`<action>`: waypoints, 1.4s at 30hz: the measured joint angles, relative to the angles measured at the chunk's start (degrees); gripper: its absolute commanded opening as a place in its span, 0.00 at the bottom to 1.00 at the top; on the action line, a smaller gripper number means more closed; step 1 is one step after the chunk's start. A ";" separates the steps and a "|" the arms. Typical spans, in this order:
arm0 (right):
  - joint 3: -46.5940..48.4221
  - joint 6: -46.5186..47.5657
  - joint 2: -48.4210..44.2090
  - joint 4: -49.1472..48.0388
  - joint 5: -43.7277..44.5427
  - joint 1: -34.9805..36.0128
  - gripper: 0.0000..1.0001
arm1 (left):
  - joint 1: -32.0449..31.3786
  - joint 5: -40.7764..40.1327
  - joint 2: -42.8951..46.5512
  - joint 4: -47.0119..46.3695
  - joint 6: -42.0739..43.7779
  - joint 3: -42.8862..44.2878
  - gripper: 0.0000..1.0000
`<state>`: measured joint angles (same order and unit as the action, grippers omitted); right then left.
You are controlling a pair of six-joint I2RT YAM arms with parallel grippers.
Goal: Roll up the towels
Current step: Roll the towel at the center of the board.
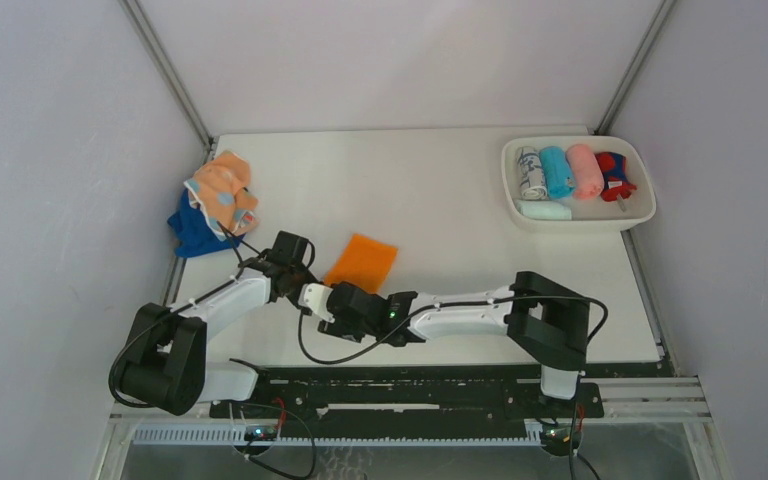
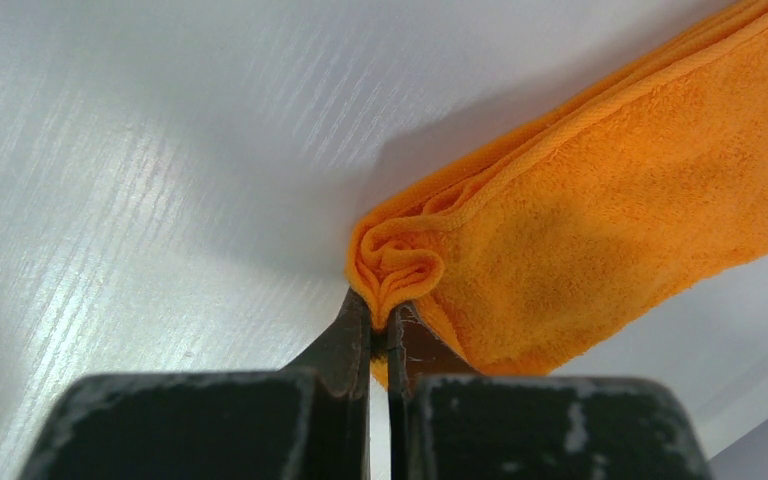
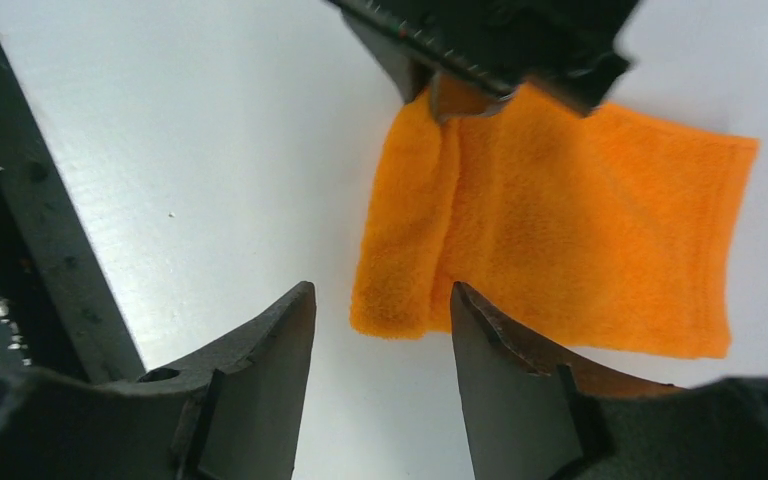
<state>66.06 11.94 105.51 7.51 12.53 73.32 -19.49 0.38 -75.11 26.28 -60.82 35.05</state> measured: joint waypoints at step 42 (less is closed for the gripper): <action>2.03 -4.13 6.88 -1.95 -1.92 -4.07 0.00 | 0.13 0.20 -1.09 -0.46 0.26 0.83 0.04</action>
<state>68.10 7.81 112.40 5.56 10.61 69.25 -19.35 0.58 -76.20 25.82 -60.55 35.88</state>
